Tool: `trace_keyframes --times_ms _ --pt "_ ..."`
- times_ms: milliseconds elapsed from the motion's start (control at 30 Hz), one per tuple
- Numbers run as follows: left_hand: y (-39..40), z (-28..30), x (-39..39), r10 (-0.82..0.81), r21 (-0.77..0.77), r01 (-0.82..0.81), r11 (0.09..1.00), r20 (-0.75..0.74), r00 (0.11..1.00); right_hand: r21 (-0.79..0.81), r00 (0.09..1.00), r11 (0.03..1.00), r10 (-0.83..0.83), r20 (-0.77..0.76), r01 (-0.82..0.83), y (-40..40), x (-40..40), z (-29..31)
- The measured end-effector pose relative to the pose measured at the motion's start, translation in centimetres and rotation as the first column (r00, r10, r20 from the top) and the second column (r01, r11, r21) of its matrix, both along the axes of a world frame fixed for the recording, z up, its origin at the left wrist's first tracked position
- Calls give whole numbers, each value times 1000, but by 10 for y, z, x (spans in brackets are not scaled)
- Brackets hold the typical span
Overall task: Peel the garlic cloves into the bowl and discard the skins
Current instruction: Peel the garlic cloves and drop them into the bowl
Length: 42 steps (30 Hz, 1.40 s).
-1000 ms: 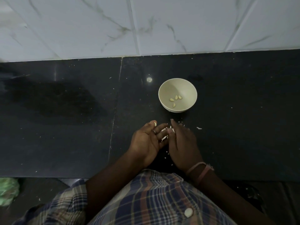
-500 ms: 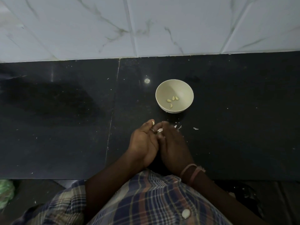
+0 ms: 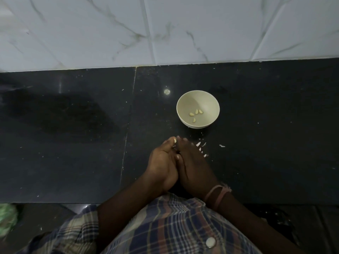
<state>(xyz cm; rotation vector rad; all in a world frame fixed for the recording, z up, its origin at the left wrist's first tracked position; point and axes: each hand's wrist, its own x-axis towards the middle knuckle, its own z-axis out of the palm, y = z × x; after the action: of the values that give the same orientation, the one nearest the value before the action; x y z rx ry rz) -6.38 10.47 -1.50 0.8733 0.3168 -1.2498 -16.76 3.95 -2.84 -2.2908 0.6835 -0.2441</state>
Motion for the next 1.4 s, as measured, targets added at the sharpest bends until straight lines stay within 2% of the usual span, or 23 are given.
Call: trace_keyframes --times_ms 33,133,200,300,400,533,667,800,900,1167,1400 --pt "0 4 0 10 12 -10 1000 0 1000 -1 999 1000 -6 -43 6 -2 -1 -4" --pt "-1 11 -1 20 8 -20 1000 26 999 -61 968 971 -235 -87 231 -23 -4 -3" --pt "-2 14 -2 32 42 -37 998 121 992 -27 963 963 -267 30 268 -29 -5 8" --pt "-2 14 -5 25 70 -47 996 289 957 76 953 979 -204 223 191 -25 0 25" --pt "1 15 -6 26 50 -48 998 380 925 121 926 970 -238 293 211 -23 3 31" --pt "2 15 -8 64 8 -73 997 383 921 197 892 957 -274 359 214 -23 -1 32" --pt "7 13 -7 23 24 -37 999 432 902 261 884 946 -281 373 191 -21 -2 34" --pt "9 13 -7 25 24 -40 999 450 892 220 892 968 -203 404 120 -23 -2 39" --pt "9 14 -7 18 25 -33 999 457 890 209 896 968 -210 391 135 -23 -2 40" --pt "7 14 -10 61 -37 -50 998 402 914 364 873 900 -364 325 240 -20 -2 44" --pt "5 18 -9 69 -58 -49 997 410 910 441 887 862 -386 252 250 -18 2 46"
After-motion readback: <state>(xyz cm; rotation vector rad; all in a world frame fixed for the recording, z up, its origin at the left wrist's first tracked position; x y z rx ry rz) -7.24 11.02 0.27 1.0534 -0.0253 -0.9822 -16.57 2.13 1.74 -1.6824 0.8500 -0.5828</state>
